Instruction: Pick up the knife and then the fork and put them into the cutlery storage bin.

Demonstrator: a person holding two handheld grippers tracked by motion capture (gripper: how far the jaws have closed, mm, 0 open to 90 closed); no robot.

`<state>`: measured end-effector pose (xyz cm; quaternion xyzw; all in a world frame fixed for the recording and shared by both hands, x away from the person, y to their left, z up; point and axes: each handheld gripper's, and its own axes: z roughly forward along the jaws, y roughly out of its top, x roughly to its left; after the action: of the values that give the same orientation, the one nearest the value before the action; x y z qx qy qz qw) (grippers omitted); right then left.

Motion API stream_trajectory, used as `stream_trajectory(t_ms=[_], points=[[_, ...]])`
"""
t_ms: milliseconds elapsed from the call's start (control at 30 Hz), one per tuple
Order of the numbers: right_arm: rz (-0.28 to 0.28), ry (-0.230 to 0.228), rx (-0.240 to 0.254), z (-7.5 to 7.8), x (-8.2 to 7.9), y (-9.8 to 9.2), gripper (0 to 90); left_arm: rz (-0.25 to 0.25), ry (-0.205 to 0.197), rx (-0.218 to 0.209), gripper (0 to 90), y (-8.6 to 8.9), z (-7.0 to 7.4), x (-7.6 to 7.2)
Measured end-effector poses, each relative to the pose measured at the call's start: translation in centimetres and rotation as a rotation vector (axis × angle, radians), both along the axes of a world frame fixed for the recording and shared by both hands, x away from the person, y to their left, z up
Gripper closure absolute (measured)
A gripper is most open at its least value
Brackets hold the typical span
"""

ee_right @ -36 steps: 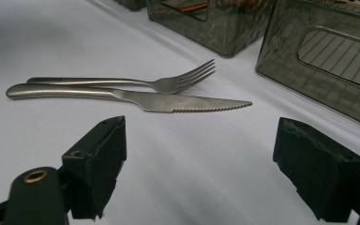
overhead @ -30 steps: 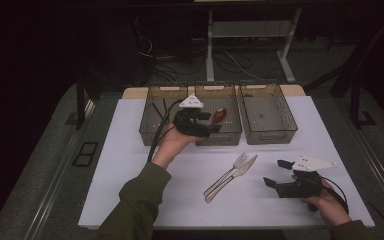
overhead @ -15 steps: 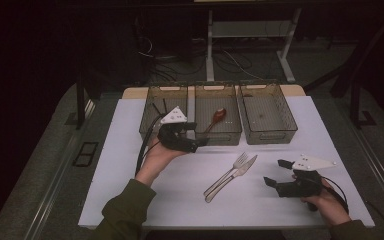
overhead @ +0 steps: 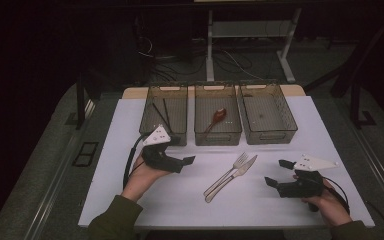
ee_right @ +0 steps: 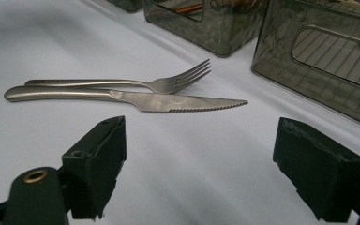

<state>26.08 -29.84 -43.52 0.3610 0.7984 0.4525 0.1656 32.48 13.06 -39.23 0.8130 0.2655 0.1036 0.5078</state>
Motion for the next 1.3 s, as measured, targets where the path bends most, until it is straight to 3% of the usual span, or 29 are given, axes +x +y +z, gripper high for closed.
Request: stream_trajectory(t_ms=[267, 500, 667, 733, 867, 900, 967, 1300], points=[[0.009, 0.007, 0.011, 0.0, 0.0, 0.0, 16.9, 0.031, -0.010, -0.016, 3.4, 2.1, -1.4, -1.8], [0.007, 0.036, 0.013, 0.0, 0.1, 0.0, 16.8, 0.027, 0.013, -0.004, 0.0, 3.5, -2.6, -3.3], [0.001, 0.062, 0.014, 0.2, 0.2, 0.1, 16.7, 0.022, 0.037, 0.020, 0.0, 3.8, -3.4, -4.2], [0.002, 0.060, 0.010, 0.2, 0.2, 0.1, 12.8, 0.021, 0.048, 0.022, 0.0, 3.7, -3.8, -4.5], [0.051, 0.088, 0.015, 0.4, 0.2, 0.2, 11.7, 0.001, 0.047, 0.047, 0.0, 3.3, -4.1, -4.5], [0.078, 0.089, 0.025, 0.5, 0.2, 0.1, 12.6, -0.002, 0.049, 0.048, 0.0, 3.2, -4.1, -4.5], [0.080, 0.094, 0.014, 0.7, 0.2, 0.3, 14.6, -0.004, 0.045, 0.048, 0.0, 3.2, -4.0, -4.5], [0.136, 0.155, 0.006, 1.1, 1.4, 1.4, 48.2, -0.013, 0.052, 0.040, 0.0, 3.0, -4.2, -4.4]])
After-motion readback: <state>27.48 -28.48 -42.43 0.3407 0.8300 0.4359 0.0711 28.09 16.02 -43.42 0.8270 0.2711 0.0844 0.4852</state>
